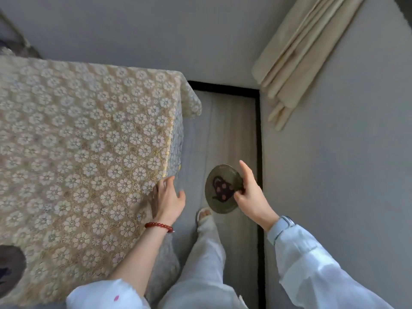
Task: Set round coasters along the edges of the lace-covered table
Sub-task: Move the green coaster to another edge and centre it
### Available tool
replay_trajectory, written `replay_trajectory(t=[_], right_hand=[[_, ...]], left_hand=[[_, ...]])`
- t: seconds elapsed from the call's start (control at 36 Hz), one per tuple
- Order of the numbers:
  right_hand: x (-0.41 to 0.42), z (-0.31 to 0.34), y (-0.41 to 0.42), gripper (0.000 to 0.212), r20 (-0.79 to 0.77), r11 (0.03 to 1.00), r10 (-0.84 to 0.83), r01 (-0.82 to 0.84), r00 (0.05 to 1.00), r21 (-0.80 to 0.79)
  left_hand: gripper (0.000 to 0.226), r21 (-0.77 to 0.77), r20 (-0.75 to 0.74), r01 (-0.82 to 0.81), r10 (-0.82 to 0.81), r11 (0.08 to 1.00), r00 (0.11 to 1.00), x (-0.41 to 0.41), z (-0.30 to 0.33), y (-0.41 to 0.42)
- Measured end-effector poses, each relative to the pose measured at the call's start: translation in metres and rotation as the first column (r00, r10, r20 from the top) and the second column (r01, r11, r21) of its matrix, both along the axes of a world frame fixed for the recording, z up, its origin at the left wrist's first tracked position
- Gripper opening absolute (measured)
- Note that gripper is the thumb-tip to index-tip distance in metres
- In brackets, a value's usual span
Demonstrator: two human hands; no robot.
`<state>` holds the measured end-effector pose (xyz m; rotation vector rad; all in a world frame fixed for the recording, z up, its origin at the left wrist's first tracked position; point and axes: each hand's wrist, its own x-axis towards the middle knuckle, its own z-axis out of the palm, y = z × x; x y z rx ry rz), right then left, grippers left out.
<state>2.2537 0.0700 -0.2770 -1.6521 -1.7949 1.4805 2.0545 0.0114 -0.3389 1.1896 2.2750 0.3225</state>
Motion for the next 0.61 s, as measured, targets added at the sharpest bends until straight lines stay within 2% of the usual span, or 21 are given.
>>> replay_trajectory(t=[0.11,0.19,0.25,0.36,0.42,0.53,0.61], right_hand=[[-0.040,-0.001,0.065,0.081,-0.062,0.984,0.149,-0.154,0.987,-0.088],[-0.074,-0.006,0.100,0.071,-0.048,0.961,0.240,-0.244,0.970,-0.127],[-0.102,-0.011,0.120,0.062,-0.021,0.949,0.292,-0.292,0.956,-0.118],[-0.164,-0.022,0.141,0.048,-0.017,0.894,0.424,-0.421,0.906,-0.150],[-0.195,-0.028,0.144,0.046,-0.067,0.852,0.484,-0.488,0.872,-0.191],[-0.245,-0.045,0.142,0.041,-0.224,0.792,0.468,-0.518,0.855,-0.322],[-0.264,-0.065,0.144,0.040,-0.210,0.743,0.516,-0.556,0.831,-0.372]], left_hand=[[0.049,0.010,0.025,-0.152,0.151,0.988,0.988,-0.031,-0.006,0.042],[0.044,0.000,-0.010,-0.250,0.250,0.968,0.968,-0.052,-0.008,0.058],[0.049,-0.026,0.015,-0.329,0.330,0.944,0.944,-0.066,-0.010,0.063],[0.056,-0.057,0.010,-0.502,0.503,0.863,0.864,-0.090,-0.017,0.055],[0.059,-0.083,-0.017,-0.573,0.574,0.815,0.819,-0.097,-0.023,0.044],[0.061,-0.170,-0.105,-0.681,0.674,0.712,0.731,-0.097,-0.039,0.020],[0.056,-0.181,-0.102,-0.747,0.743,0.640,0.662,-0.085,-0.051,0.013]])
